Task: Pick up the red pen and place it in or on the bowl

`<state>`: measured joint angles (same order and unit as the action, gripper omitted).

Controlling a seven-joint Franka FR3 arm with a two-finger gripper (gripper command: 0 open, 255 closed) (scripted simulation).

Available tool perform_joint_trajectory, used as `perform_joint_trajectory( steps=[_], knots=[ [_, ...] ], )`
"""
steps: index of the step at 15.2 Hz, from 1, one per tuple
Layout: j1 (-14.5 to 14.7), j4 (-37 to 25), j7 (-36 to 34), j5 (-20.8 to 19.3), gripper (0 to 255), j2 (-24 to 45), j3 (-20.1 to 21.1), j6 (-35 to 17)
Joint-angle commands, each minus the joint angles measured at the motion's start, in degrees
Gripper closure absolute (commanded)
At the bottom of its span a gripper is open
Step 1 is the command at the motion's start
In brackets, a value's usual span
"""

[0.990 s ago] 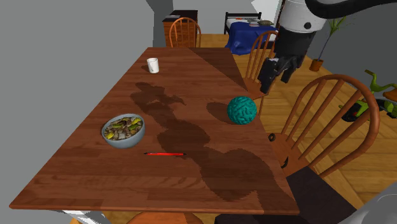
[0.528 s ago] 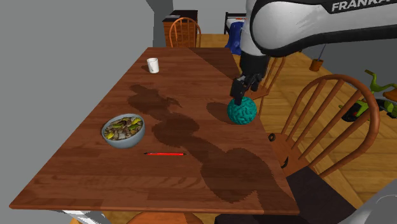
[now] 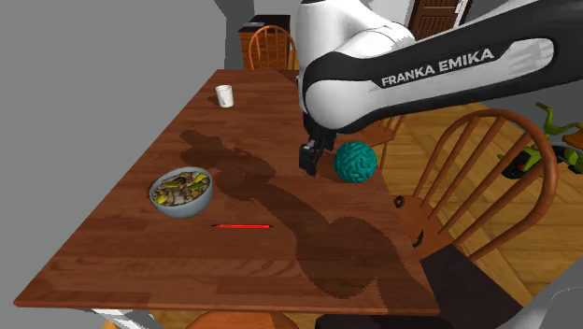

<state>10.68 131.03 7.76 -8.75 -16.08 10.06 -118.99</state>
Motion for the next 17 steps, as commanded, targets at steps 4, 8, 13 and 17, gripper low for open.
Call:
perform_joint_trajectory(
  steps=[4,8,13,17],
  knots=[
    [1.9,-1.8,-0.4,-4.3,0,8.4,3.4,-5.4],
    [3.4,-4.2,-1.2,-8.9,0,15.4,5.6,-8.6],
    [5.9,-7.8,-2.8,-15.9,0,24.4,7.5,-11.6],
    [8.7,-11.1,-4.1,-21.9,0,31.6,8.1,-13.2]
  ],
)
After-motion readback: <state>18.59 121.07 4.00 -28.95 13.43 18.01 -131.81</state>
